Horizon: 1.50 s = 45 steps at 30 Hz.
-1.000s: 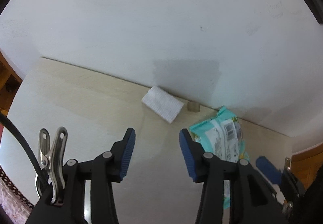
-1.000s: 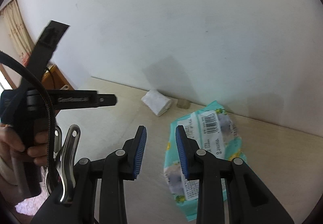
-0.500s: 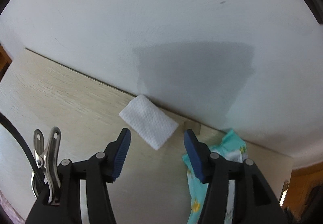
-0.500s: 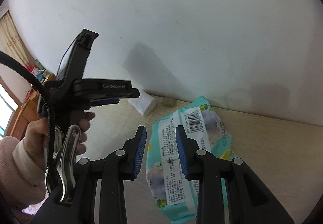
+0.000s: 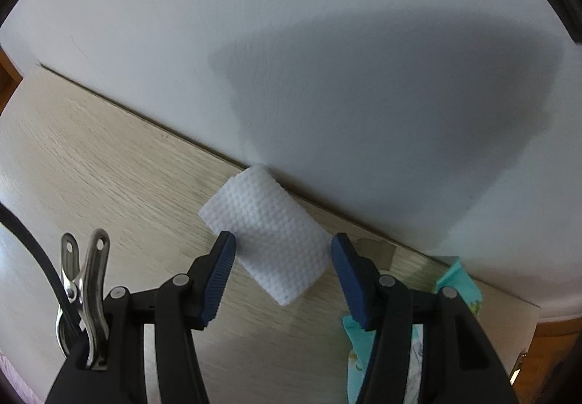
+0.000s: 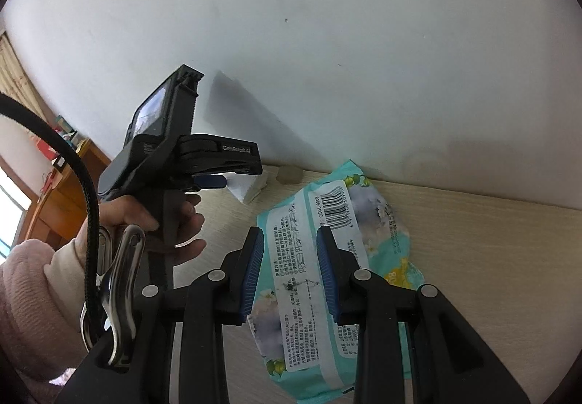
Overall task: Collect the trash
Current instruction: 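Close the left tool on the white wet wipe, then lift the wipe with the left tool while the right tool grasps the tan item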
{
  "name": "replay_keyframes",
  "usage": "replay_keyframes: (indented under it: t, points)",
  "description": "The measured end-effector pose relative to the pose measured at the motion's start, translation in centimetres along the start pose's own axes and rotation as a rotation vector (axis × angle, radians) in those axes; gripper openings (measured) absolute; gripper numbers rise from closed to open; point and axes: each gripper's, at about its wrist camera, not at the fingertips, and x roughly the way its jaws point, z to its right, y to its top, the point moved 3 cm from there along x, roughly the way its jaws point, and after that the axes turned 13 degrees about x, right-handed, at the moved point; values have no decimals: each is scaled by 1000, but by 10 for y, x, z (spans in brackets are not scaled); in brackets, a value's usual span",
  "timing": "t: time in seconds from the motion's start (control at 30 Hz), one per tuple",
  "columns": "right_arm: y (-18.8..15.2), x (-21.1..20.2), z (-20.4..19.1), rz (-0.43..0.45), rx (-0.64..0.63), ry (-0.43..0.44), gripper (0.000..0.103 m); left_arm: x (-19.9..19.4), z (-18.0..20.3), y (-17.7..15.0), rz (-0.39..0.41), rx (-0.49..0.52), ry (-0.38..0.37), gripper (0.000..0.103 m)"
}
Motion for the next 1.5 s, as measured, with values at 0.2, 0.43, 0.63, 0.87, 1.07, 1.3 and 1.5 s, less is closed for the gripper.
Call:
replay_keyframes:
  t: [0.2,0.43,0.63,0.87,1.07,1.3,1.5]
  points:
    - [-1,-1,2,-1,10,-4,31,3,-6,-2,15,-11,14,59]
    - [-1,-2,0,4,2,-4,31,8,-12,-11,12,32,50,66]
    - [-3,-5,1,4,9,-8,31,16,-10,-15,-33,67,74,83]
    - [-4,-9,-1,14,10,-10,31,22,-15,-18,-55,105,141,84]
    - [-7,-9,-3,12,17,-19,31,16,-28,-24,-12,98,146,55]
    - [-9,-4,-12,16,12,-51,31,9,-50,-37,25,110,100,32]
    - [-8,-2,-29,30,-9,-83,31,5,-80,-50,15,100,13,25]
